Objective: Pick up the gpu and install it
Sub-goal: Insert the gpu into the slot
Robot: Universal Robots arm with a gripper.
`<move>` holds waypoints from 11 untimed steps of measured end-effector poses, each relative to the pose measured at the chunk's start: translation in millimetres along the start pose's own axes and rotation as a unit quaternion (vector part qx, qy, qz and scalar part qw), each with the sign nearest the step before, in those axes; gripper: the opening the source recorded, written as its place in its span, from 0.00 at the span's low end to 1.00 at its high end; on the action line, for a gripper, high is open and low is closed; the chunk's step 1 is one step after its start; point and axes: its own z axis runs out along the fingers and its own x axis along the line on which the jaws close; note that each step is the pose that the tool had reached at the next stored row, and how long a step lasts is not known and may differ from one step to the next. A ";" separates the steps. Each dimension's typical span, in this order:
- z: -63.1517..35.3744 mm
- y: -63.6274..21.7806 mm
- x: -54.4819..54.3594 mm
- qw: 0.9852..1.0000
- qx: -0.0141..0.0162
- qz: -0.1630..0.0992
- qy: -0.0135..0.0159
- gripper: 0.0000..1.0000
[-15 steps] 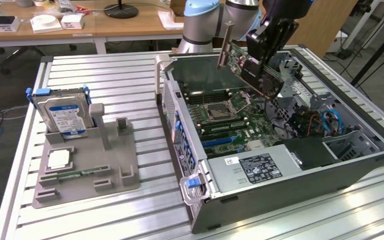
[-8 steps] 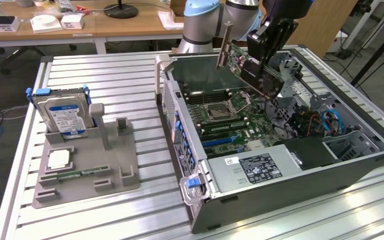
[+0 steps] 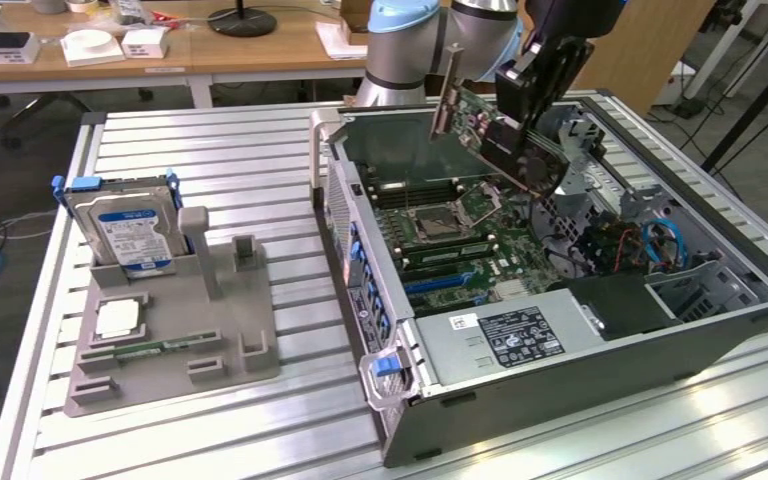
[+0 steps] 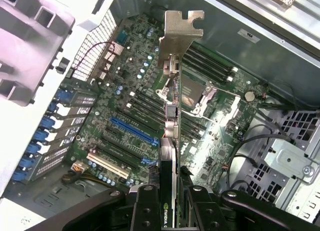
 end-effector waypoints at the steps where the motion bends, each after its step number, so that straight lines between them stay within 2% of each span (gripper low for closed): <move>1: 0.0 0.0 0.0 1.000 0.000 -0.002 0.000 0.26; 11: 0.0 0.0 0.0 1.000 -0.001 -0.031 0.001 0.26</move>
